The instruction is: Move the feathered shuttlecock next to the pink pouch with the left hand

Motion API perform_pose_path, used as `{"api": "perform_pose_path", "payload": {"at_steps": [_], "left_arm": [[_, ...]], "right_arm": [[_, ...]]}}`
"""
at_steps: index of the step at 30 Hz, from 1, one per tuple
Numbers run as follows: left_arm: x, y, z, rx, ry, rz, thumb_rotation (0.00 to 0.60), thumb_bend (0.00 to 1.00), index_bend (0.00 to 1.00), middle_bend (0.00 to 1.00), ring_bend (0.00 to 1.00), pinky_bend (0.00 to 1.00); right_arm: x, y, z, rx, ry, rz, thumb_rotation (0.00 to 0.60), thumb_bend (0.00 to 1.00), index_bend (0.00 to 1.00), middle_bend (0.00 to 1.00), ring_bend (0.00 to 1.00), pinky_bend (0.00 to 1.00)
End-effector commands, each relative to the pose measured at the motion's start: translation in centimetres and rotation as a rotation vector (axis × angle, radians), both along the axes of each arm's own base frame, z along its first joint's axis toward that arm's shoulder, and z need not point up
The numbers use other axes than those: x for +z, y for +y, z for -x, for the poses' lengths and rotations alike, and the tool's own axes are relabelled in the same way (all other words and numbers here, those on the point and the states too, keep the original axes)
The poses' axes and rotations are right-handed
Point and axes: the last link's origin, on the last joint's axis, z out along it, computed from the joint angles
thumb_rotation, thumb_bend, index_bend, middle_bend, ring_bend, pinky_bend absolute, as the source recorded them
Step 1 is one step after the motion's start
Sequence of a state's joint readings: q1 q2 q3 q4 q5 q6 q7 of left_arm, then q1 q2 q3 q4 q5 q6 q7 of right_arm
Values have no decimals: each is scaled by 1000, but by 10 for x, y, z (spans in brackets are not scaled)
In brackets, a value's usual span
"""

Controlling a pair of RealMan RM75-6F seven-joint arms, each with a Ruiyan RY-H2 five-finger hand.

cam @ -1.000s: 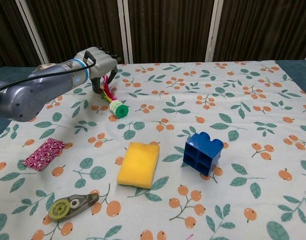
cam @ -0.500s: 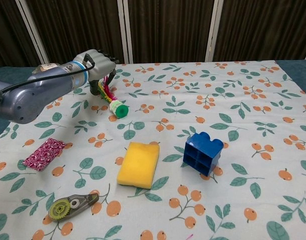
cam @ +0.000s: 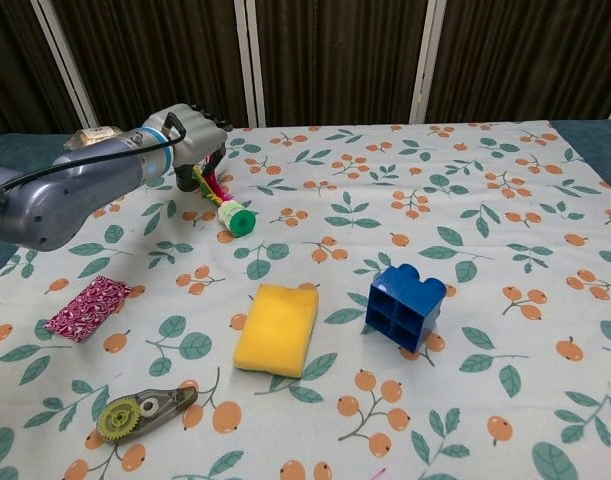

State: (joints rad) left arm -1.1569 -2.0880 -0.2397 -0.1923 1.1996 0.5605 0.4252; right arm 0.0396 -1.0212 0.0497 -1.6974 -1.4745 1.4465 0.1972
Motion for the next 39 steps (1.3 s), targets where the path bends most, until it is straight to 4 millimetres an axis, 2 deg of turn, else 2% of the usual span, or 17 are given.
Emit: {"api": "perform_pose_path", "payload": {"at_steps": [1, 9, 20, 26, 39], "left_arm": [[-1, -1, 2, 3, 2, 2, 600, 407, 500, 18, 0, 0], [-4, -4, 3, -3, 4, 6, 600, 406, 456, 17, 0, 0], [-10, -10, 5, -17, 12, 6, 600, 411, 503, 42, 0, 0], [-13, -12, 5, -24, 11, 10, 600, 480, 513, 61, 0, 10], [-13, -14, 7, -26, 1, 5, 600, 483, 521, 67, 0, 11]], "right_arm": [[0, 0, 0, 1, 0, 0, 600, 99, 58, 0, 0, 0], [-1, 0, -1, 3, -1, -2, 600, 101, 57, 0, 0, 0], [-1, 0, -1, 4, -3, -4, 600, 100, 58, 0, 0, 0], [-1, 0, -1, 2, -6, -5, 600, 99, 58, 0, 0, 0], [-2, 1, -2, 5, -13, -5, 600, 101, 57, 0, 0, 0]]}}
